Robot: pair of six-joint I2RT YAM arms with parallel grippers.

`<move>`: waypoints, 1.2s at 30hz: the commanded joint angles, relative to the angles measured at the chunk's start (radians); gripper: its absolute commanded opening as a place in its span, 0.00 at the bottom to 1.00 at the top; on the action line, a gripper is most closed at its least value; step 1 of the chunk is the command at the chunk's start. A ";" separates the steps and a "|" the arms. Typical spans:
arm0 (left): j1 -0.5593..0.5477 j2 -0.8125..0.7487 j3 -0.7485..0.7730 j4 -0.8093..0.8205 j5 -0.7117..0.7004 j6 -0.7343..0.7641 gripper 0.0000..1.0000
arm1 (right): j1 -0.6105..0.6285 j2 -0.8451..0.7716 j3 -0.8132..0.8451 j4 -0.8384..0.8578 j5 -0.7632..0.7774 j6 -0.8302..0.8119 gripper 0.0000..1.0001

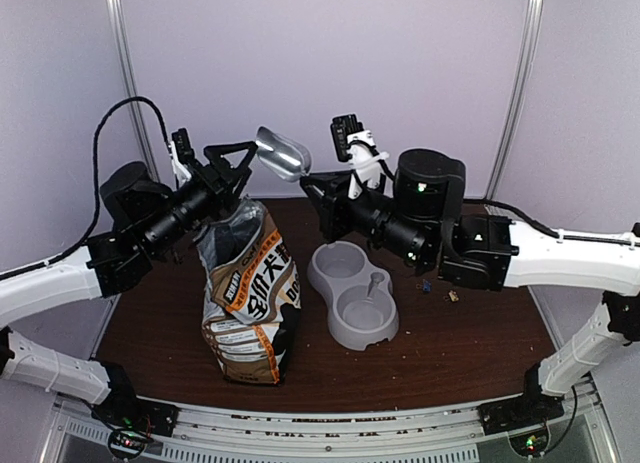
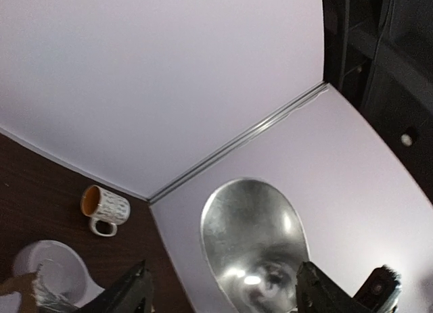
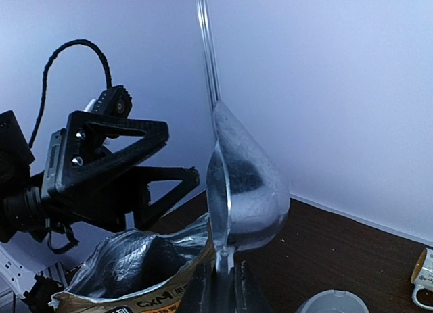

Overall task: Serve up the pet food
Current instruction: Pass from the left arm to the right, then adjust the pet food bag at the center of the board.

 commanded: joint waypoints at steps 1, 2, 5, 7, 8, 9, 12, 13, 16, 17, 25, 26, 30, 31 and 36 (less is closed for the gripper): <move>0.030 -0.095 0.169 -0.423 0.067 0.283 0.82 | -0.043 -0.130 -0.044 -0.099 0.018 0.003 0.00; 0.037 -0.106 0.212 -0.524 0.061 0.332 0.85 | -0.055 -0.150 -0.055 -0.129 0.011 0.010 0.00; 0.079 -0.119 0.330 -0.821 0.065 0.449 0.89 | -0.095 -0.204 -0.090 -0.210 -0.022 0.029 0.00; 0.109 -0.114 0.394 -1.005 0.064 0.511 0.91 | -0.123 -0.239 -0.115 -0.254 -0.053 0.044 0.00; 0.120 -0.106 0.424 -1.091 0.055 0.539 0.91 | -0.137 -0.255 -0.127 -0.274 -0.073 0.051 0.00; 0.125 -0.099 0.458 -1.169 0.040 0.563 0.91 | -0.150 -0.272 -0.136 -0.293 -0.092 0.059 0.00; 0.133 -0.069 0.522 -1.370 0.022 0.624 0.94 | -0.184 -0.311 -0.156 -0.345 -0.155 0.074 0.00; 0.133 -0.056 0.539 -1.426 0.020 0.632 0.94 | -0.193 -0.319 -0.157 -0.363 -0.172 0.075 0.00; 0.133 -0.029 0.546 -1.525 0.032 0.645 0.96 | -0.202 -0.334 -0.151 -0.419 -0.193 0.067 0.00; 0.133 -0.023 0.541 -1.540 0.043 0.647 0.96 | -0.204 -0.336 -0.149 -0.432 -0.198 0.062 0.00; 0.133 0.046 0.497 -1.579 0.100 0.651 0.96 | -0.204 -0.345 -0.168 -0.449 -0.238 0.085 0.00; 0.133 0.048 0.500 -1.579 0.107 0.650 0.94 | -0.204 -0.346 -0.173 -0.445 -0.238 0.087 0.00; 0.133 0.062 0.511 -1.589 0.131 0.657 0.77 | -0.204 -0.347 -0.183 -0.434 -0.238 0.090 0.00; 0.134 0.067 0.513 -1.599 0.132 0.659 0.71 | -0.204 -0.347 -0.184 -0.435 -0.240 0.089 0.00; 0.133 0.089 0.519 -1.633 0.146 0.661 0.36 | -0.204 -0.357 -0.185 -0.438 -0.247 0.078 0.00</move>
